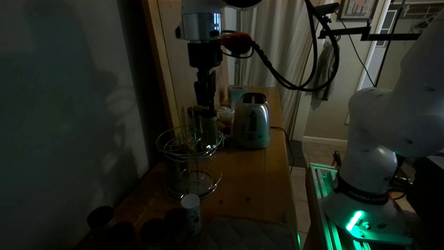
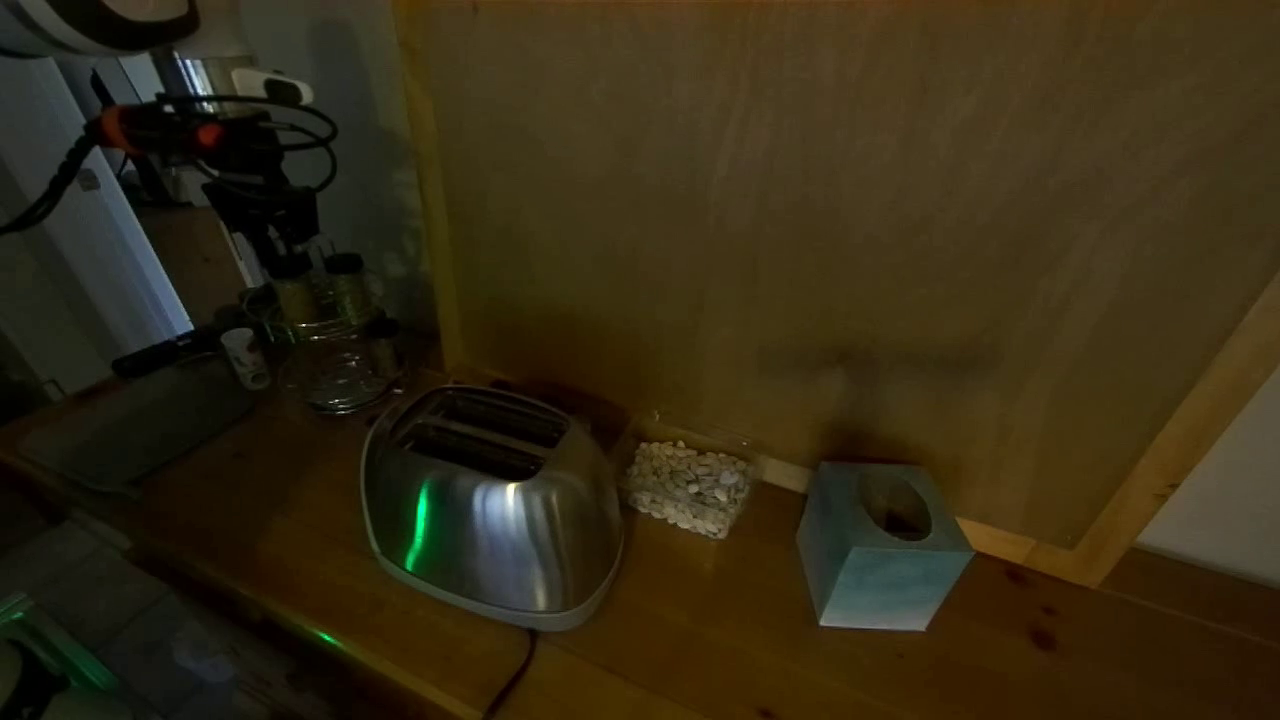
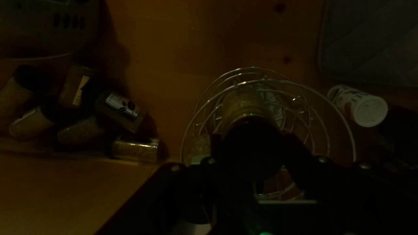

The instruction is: Move the object to the rack

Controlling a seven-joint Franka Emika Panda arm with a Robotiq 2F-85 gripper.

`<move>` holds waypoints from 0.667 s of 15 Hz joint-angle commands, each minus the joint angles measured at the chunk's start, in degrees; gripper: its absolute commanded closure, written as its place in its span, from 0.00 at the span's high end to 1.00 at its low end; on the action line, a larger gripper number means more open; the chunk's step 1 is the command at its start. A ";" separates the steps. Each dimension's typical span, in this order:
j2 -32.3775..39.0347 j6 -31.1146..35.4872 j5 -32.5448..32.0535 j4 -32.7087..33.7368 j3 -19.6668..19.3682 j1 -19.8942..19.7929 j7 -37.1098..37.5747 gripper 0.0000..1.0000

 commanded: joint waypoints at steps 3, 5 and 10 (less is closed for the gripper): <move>1.32 0.80 -0.80 0.99 0.07 -0.15 0.55 0.75; 1.24 1.08 -0.90 0.95 0.10 -0.16 0.56 0.88; 0.81 1.47 -1.16 0.70 0.22 -0.22 0.90 1.00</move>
